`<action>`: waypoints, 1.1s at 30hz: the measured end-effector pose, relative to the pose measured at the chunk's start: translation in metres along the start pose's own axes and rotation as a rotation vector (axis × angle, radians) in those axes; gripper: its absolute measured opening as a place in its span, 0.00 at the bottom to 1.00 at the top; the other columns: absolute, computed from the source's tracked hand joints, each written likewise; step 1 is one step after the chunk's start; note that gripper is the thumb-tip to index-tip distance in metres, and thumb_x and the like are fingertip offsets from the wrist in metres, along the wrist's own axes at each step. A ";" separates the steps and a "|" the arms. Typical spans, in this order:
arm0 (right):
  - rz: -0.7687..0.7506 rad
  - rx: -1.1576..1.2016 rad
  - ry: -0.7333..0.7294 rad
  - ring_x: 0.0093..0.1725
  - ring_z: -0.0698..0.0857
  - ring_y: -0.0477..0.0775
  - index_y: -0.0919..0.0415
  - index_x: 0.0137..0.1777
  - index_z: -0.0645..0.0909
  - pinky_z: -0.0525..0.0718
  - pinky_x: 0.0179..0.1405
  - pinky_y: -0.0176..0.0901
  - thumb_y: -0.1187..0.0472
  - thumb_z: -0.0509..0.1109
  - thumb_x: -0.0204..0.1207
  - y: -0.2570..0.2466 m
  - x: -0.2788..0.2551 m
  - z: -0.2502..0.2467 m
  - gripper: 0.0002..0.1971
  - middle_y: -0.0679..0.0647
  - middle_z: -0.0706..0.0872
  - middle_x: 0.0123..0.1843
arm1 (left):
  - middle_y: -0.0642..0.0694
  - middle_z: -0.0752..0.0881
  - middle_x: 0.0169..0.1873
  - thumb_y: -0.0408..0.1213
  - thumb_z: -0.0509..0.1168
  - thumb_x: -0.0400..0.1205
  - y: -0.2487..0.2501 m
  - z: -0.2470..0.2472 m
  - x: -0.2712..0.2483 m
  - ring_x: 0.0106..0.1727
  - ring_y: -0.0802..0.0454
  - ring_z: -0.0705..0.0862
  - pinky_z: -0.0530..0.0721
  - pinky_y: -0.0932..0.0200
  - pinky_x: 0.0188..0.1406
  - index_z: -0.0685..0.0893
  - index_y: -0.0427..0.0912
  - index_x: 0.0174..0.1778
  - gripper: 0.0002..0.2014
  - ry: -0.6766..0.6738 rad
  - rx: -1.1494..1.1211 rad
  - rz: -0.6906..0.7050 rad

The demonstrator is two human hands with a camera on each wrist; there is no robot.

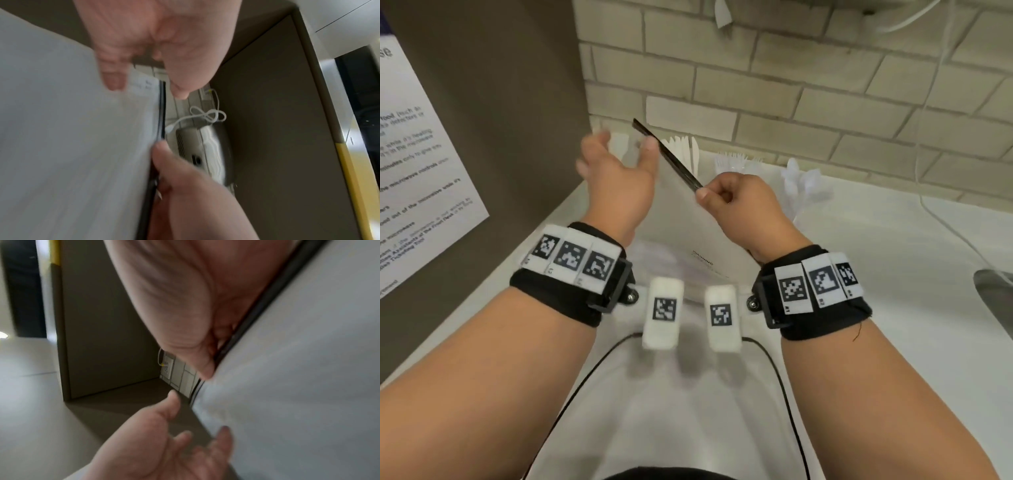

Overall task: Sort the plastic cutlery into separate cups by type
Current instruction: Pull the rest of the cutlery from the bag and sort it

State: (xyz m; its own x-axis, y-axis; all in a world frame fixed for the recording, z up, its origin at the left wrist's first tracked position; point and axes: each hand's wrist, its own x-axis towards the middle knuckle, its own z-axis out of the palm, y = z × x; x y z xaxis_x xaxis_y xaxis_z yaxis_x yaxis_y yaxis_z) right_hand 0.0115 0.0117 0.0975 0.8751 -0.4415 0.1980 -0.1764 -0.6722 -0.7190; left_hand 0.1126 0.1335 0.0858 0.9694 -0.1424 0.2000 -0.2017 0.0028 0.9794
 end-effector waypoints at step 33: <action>0.653 1.149 -0.331 0.56 0.87 0.63 0.64 0.67 0.79 0.90 0.46 0.59 0.67 0.67 0.76 0.044 -0.019 0.006 0.19 0.61 0.88 0.58 | 0.30 0.86 0.60 0.43 0.54 0.87 -0.031 -0.018 -0.010 0.56 0.32 0.88 0.85 0.29 0.46 0.80 0.33 0.68 0.21 -0.466 -0.780 -0.875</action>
State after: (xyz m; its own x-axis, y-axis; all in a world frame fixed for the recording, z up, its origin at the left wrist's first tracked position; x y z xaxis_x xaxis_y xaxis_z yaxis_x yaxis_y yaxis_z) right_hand -0.0102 -0.0059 0.0586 0.8722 -0.2144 -0.4396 -0.2675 0.5434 -0.7957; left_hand 0.1117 0.1528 0.0543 0.5633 -0.7261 -0.3942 0.7712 0.2908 0.5663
